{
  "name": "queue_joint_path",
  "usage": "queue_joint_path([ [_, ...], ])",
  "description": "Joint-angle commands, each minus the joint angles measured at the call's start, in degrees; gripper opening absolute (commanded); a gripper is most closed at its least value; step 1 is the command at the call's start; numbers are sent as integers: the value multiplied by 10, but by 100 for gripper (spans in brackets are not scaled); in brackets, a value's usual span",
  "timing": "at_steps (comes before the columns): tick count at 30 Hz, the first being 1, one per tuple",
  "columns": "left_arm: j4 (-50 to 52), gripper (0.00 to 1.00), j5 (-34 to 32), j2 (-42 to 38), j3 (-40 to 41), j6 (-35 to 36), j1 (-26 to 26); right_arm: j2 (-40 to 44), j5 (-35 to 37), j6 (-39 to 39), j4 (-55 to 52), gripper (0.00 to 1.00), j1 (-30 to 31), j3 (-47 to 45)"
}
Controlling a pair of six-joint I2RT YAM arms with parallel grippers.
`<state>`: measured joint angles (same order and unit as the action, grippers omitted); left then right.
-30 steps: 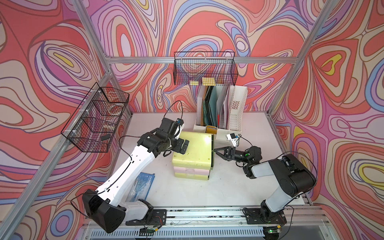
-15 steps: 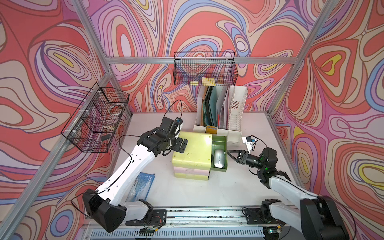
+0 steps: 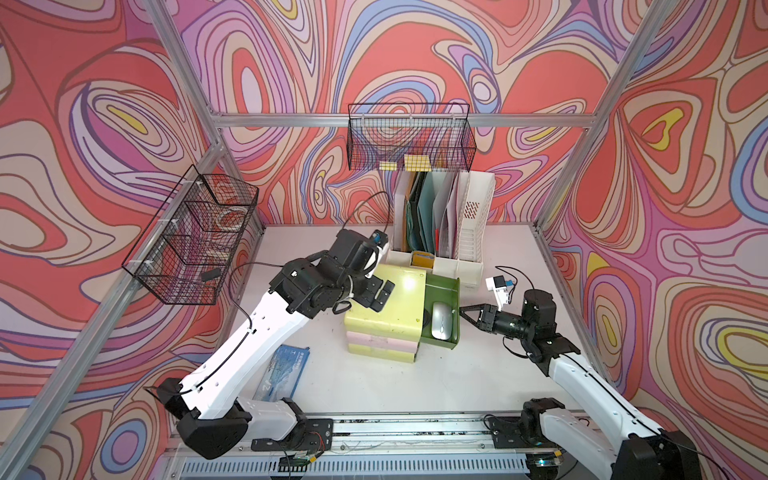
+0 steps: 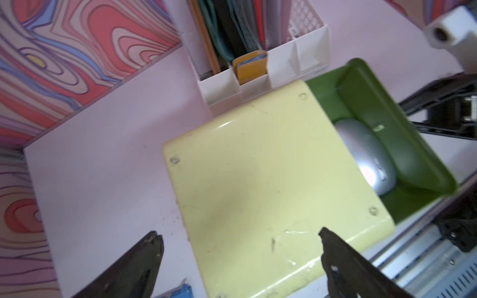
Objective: Take the mice out of the drawer
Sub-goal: Open the drawer in the storage box.
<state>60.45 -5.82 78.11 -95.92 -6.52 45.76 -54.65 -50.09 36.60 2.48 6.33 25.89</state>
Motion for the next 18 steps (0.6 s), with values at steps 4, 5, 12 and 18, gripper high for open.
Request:
queue_joint_path([
  [4,-52,100,128,119,-98,-53,110,-2,91,-28,-83,16,-3,-14],
  [5,-62,100,147,133,-106,-60,119,-1,93,-31,-88,16,-3,-12],
  [12,-106,100,201,195,-116,-133,131,17,116,-37,-107,17,-2,-9],
  [18,1,100,172,239,-169,-166,130,44,162,-58,-150,17,-2,9],
])
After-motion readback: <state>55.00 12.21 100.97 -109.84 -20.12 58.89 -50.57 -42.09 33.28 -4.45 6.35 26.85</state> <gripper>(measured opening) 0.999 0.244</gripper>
